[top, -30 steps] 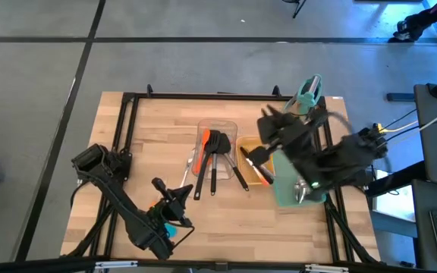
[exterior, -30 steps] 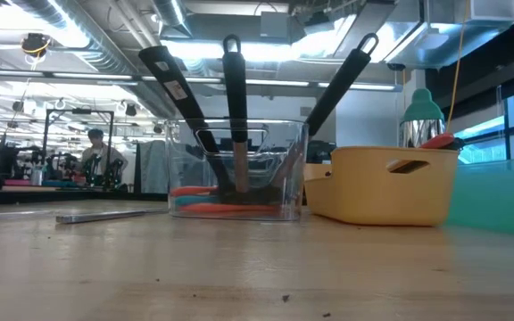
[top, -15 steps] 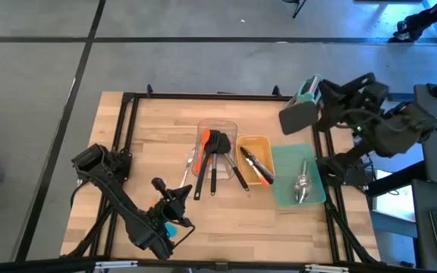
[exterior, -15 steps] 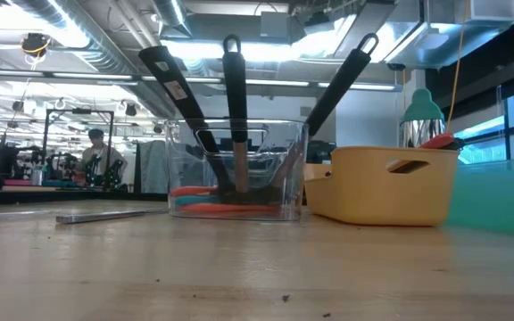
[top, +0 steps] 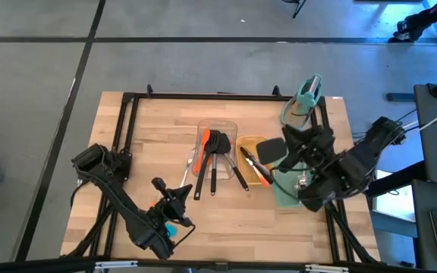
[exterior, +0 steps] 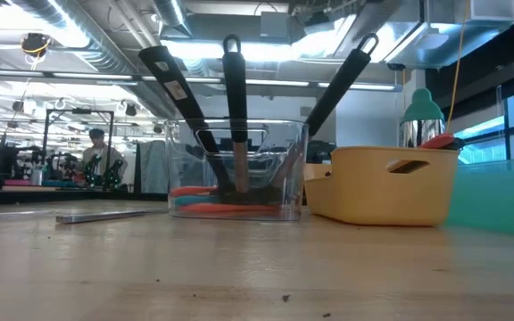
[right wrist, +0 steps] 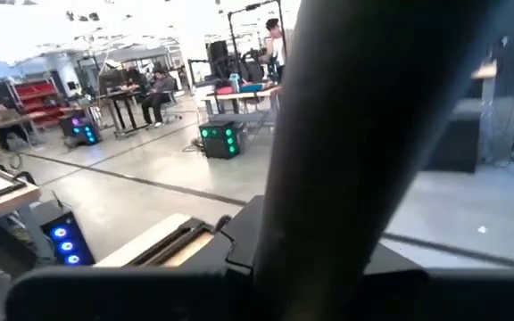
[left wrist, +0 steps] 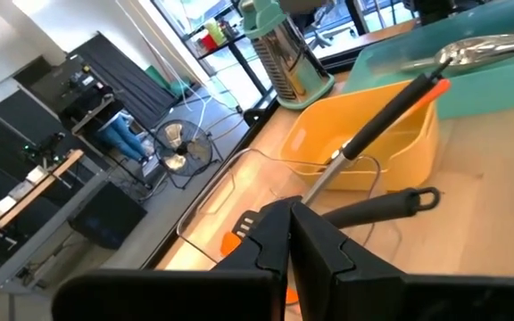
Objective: Pick & Place Kitchen Items
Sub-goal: Put the black spatula into the transparent bin
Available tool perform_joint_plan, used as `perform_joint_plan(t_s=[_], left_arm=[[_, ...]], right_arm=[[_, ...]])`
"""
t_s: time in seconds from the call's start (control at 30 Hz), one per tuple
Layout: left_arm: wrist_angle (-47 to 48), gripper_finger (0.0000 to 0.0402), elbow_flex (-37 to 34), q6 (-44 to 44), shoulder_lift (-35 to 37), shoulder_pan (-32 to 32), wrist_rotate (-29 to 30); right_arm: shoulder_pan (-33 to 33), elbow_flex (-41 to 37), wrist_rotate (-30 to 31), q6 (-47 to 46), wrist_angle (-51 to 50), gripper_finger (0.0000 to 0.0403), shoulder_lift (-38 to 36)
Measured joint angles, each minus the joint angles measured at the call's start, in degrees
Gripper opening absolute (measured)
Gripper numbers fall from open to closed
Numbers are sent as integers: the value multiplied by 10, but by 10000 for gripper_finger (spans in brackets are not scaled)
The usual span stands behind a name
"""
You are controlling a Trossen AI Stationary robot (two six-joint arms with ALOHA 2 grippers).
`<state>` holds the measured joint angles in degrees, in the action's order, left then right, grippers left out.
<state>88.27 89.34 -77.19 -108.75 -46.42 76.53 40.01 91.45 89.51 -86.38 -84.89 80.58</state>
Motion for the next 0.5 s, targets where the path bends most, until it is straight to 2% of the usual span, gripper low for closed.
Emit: perform_joint_plan(t_s=[0.1, 0.23, 0.33, 0.5], left_arm=[[0, 3, 0, 0, 0, -7, 1], [1, 2, 0, 0, 0, -8, 5], [2, 5, 0, 0, 0, -6, 5], [2, 3, 0, 0, 0, -3, 5]], right_arm=[[1, -79, -18, -116, -21, 54, -14], [-4, -167, -36, -207, -17, 54, -28], [-4, -207, -32, -244, -16, 54, -57], [-7, -266, -15, -255, 15, 54, -126]])
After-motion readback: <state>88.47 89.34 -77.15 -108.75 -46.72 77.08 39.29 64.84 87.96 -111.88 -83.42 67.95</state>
